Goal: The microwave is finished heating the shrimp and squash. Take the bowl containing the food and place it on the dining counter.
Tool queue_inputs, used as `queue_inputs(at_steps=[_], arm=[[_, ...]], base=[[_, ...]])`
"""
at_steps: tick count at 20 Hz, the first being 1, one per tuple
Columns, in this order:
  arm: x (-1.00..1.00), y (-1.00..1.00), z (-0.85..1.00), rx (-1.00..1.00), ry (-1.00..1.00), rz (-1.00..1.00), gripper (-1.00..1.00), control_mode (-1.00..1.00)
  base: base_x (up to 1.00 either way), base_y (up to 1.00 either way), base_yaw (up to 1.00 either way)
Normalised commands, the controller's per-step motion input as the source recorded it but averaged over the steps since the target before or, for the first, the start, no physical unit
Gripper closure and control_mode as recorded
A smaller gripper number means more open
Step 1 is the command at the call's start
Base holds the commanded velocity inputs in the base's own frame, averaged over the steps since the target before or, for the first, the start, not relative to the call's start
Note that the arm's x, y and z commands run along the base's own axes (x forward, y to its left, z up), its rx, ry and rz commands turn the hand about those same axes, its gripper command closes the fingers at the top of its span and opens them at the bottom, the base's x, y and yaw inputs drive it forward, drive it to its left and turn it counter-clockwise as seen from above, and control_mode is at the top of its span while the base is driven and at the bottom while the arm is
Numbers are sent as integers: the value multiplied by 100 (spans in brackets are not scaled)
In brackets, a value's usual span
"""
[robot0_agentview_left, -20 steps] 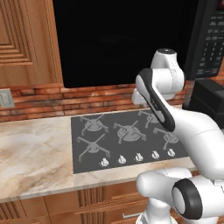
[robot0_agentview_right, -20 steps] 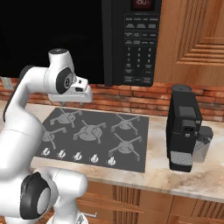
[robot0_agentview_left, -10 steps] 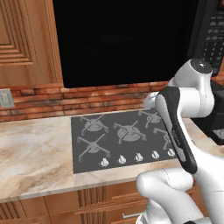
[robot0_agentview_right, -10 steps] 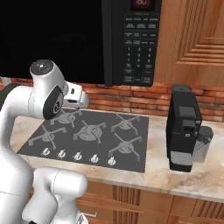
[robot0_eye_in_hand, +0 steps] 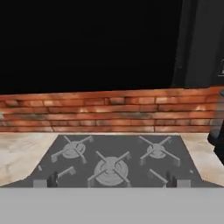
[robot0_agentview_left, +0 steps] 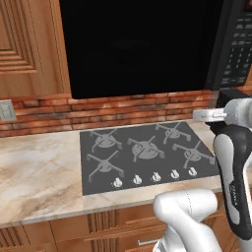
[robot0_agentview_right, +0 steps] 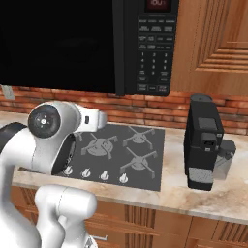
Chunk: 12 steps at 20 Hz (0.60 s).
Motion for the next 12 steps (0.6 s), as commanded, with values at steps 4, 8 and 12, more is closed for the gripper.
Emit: queue_inputs(at_steps=[4,8,12], arm=[[-50,-65,73,13,-41,0,-100,-100],[-31,-53,78,11,-46,0,-100,-100],[-15,-39,67,7,-44,0,-100,-100]], base=[[0,0,0],[0,0,0],[0,0,0]])
